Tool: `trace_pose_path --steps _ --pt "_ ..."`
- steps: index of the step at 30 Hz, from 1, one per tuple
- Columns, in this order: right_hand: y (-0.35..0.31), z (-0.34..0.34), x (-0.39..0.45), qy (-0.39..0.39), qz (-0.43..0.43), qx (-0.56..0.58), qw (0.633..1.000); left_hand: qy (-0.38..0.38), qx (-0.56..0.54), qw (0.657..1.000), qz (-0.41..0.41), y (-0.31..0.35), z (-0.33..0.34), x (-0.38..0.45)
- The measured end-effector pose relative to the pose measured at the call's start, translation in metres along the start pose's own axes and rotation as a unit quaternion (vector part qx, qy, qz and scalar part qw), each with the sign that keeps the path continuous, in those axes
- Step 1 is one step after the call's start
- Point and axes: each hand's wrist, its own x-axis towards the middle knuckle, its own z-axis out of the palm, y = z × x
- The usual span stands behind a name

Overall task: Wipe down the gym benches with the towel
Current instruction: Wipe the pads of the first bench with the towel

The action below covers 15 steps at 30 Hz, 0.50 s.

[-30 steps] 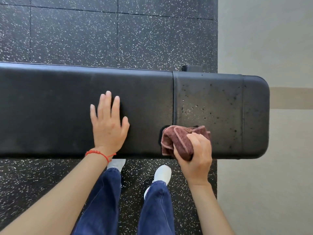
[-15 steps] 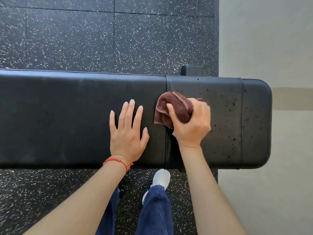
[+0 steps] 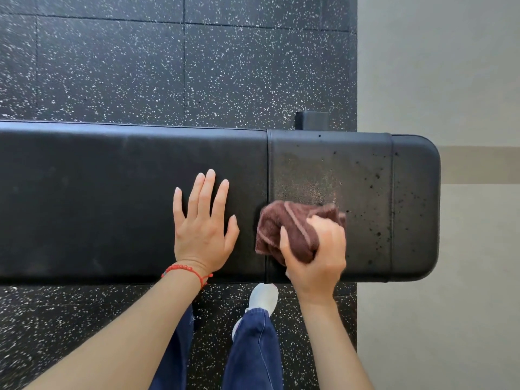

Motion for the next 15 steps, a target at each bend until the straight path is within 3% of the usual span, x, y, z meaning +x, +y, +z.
trace_pose_path --steps 5,15 --pt "0.010 -0.028 -0.058 -0.025 -0.010 -0.016 1.000 -0.002 0.000 1.000 -0.004 0.001 0.000 0.001" --pt "0.033 0.001 0.039 0.001 -0.072 -0.026 0.997 -0.005 -0.002 1.000 -0.008 0.004 -0.003 0.001"
